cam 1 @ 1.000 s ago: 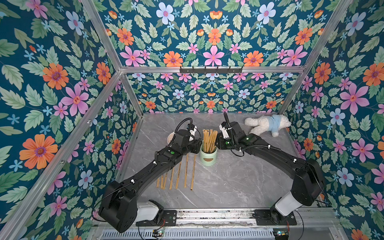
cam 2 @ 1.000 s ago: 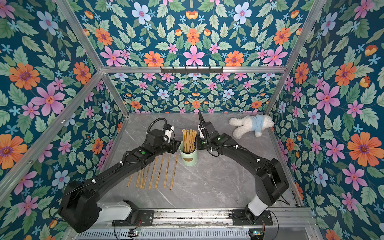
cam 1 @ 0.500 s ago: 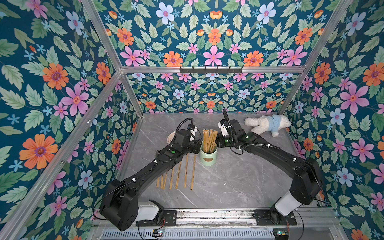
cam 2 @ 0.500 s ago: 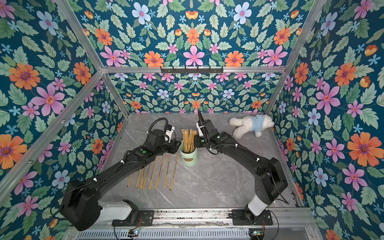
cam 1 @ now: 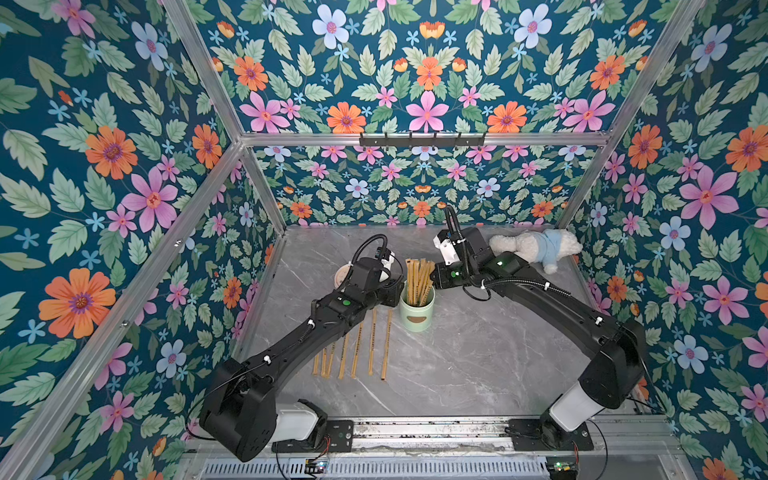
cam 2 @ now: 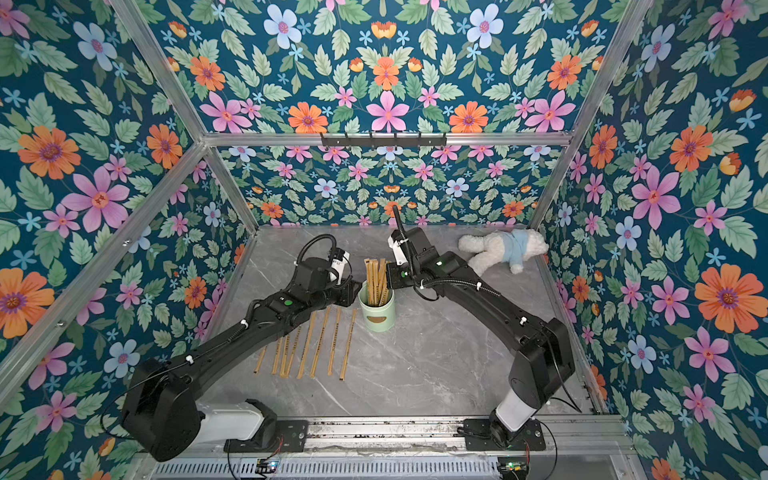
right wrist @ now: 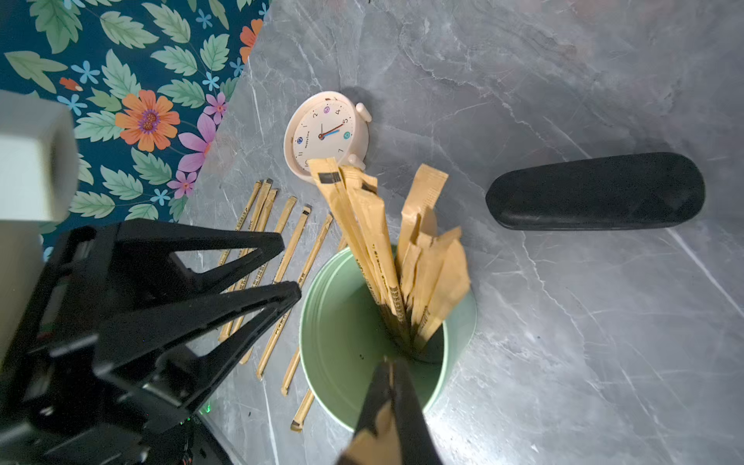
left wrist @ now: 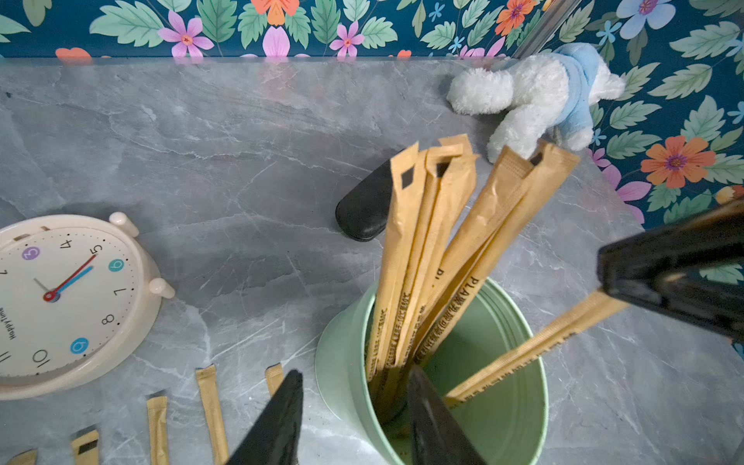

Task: Take the straws out of the storage container
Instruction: Pick up the straw from the container, then place the straw at the center of the board.

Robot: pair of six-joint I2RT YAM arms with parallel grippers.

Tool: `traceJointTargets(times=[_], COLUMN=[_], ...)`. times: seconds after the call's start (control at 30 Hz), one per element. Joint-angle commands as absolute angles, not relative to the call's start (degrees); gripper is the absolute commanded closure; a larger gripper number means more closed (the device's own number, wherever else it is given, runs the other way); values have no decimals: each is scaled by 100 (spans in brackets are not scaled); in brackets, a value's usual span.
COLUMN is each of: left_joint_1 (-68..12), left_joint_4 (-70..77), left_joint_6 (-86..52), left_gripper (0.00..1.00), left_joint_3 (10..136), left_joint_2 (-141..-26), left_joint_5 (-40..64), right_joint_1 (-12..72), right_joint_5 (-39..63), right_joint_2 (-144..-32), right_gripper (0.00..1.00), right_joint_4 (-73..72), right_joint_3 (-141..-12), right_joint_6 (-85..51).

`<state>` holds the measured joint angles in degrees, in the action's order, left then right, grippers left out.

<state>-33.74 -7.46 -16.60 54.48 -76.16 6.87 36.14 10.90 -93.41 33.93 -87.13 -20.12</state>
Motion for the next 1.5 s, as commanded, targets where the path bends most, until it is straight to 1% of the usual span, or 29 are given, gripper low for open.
traceJointTargets(times=[0.0,0.23,0.43,0.6,0.73,0.97,1.07,1.17,1.23,1.37,1.47], left_joint_1=[-3375,-3380,-3392,-3407,-3417,-3432,-3440,-3451,-3461,-3480,-3505], left_joint_4=[-764,-809,-844,-870,-888,-940,-958,-980,-993,-1037,-1072], left_joint_6=[-1610,-1605,-1593,-1594,-1586,-1582,-1561,-1548,-1541,-1530,-1520], left_gripper=[55,55,55,55,55,55,55,55,55,55,55], left_joint_3=[5491,5527,5539,5563,5568,5610,5618,5642,5660,5682,5689], left_joint_2=[-7585,-7580,-7604,-7628,-7633,-7688,-7678,-7694,-7723,-7747,-7733], left_joint_5=[607,564,537,510,483,461,431,414,413,372,326], right_joint_1=[3613,3620,3621,3620,3618,3558,3330,2824,2575,2396,2347], right_joint_5=[1263,1444,1671,1849,1818,1515,1561,1816,1773,1637,1596], right_joint_2=[-9349,-9348,-9298,-9347,-9391,-9363,-9439,-9896,-10201,-11040,-11780], right_gripper=[94,94,93,93,93,93,92,91,91,90,90], right_joint_4=[3899,4641,5482,6597,7474,8105,8209,8331,8344,8493,8656], right_joint_3=[-8987,-9760,-10667,-11635,-12127,-11769,-11394,-11075,-10892,-10868,-11114], right_joint_6=[-1770,-1489,-1223,-967,-794,-624,-645,-773,-810,-791,-721])
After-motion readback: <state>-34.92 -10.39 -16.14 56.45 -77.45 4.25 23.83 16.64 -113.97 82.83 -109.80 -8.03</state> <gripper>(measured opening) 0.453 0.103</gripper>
